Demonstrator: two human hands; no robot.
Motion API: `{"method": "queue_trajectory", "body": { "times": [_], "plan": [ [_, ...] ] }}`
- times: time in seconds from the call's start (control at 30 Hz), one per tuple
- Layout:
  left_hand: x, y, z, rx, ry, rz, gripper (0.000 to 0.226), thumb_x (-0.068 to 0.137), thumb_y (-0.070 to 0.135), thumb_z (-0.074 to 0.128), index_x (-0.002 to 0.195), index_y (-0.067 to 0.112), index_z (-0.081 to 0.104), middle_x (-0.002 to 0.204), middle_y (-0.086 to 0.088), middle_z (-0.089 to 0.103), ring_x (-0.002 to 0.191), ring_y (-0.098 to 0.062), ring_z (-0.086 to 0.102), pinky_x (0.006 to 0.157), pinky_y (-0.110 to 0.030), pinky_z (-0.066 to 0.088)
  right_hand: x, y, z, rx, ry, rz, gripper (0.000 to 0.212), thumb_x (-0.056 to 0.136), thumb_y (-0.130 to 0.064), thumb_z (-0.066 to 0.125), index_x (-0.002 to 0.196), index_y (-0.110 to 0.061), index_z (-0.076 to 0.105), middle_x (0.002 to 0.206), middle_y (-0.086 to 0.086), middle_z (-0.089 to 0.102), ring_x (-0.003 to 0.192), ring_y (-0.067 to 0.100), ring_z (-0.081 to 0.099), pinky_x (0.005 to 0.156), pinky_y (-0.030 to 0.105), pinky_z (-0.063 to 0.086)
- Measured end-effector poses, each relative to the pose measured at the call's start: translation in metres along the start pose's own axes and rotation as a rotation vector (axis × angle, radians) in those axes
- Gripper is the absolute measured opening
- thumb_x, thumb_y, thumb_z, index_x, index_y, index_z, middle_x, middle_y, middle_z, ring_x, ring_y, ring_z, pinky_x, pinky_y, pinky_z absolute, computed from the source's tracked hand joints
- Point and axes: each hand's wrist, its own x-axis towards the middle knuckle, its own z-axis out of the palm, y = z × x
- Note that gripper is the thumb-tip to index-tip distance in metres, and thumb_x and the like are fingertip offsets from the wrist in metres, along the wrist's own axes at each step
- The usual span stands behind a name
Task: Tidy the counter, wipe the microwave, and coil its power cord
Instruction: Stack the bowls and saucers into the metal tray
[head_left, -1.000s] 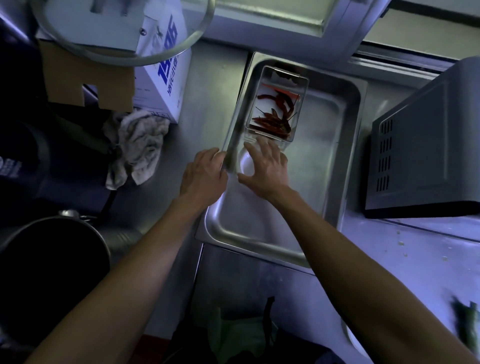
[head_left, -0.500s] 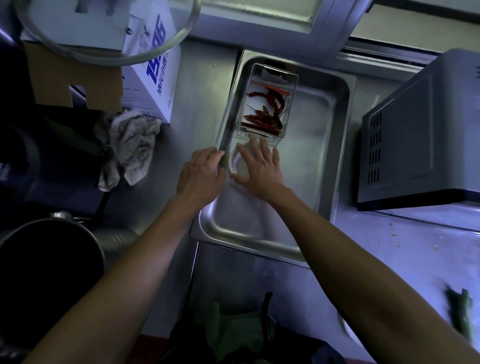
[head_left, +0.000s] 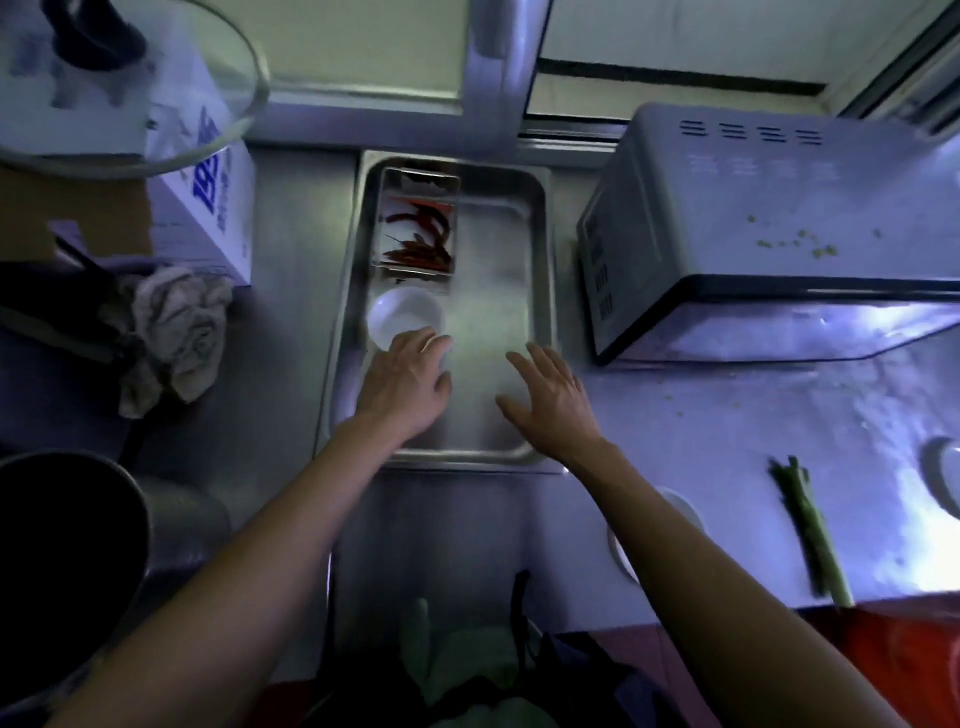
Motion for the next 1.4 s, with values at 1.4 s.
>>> {"method": "queue_trajectory", "body": {
  "times": [1.4],
  "plan": [
    [-0.130,0.287,0.191,0.379,-0.483,0.384,0.089,0.087,0.057,0.059,0.155,0.028,0.011,0.163,-0.005,0.002,0.151,-0.032,-0.002,0.109,-0.060,0.031,-0.372,0.193,0.029,0.240,0.030,0.444,0.059,0.095,-0.035,0.056,0.150,-0.026,0.037,0.160,0.004,0.030,0.151,0.025,0.019,0.117,0.048,0.029]
  ]
}}
